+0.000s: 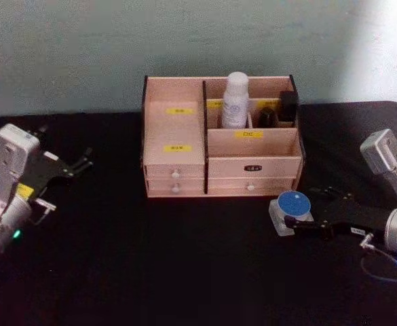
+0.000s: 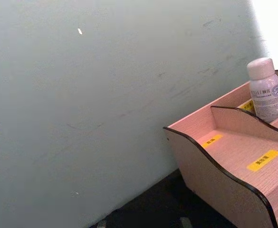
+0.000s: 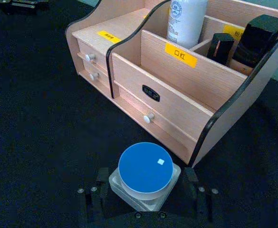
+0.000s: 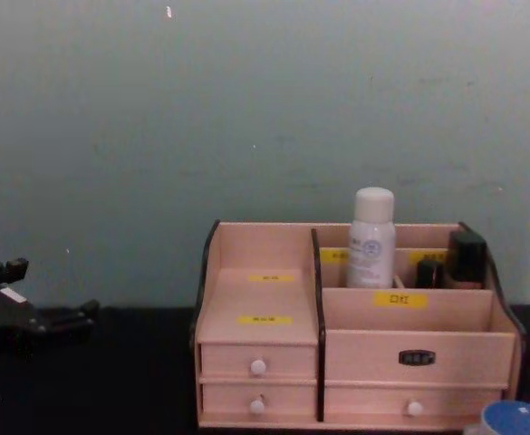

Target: Pick up the facial cleanser and watermelon frost from the table and place them into the tiered storage box.

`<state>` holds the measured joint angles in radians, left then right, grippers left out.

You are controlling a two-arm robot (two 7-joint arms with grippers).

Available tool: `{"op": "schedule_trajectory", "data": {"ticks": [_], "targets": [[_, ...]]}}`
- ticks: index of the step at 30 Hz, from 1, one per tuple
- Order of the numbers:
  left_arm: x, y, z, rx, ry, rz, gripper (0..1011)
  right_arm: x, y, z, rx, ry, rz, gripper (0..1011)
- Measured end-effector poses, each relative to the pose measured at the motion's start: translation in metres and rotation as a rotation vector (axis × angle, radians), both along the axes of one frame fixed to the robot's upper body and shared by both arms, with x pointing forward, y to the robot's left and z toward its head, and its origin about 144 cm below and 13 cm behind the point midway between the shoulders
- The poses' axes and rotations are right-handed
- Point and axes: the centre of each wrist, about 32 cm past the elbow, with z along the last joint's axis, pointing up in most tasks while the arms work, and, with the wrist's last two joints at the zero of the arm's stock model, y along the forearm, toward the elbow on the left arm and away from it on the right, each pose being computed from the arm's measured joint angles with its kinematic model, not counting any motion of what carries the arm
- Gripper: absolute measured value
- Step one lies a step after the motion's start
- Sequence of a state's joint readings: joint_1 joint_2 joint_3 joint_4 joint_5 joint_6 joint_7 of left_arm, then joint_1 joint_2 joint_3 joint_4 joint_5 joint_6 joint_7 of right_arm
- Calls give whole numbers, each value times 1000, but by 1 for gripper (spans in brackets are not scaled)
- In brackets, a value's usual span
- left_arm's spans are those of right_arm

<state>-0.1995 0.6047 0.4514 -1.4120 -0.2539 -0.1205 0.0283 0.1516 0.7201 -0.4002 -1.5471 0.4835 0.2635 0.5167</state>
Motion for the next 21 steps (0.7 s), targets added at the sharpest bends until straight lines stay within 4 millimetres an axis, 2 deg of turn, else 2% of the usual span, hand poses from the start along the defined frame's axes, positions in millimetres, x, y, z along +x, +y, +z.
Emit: {"op": "schedule_trajectory", "data": {"ticks": [21], "targets": [[0, 0, 0, 0, 0, 0, 1001, 2, 2, -4, -10, 12, -5, 1002]]}}
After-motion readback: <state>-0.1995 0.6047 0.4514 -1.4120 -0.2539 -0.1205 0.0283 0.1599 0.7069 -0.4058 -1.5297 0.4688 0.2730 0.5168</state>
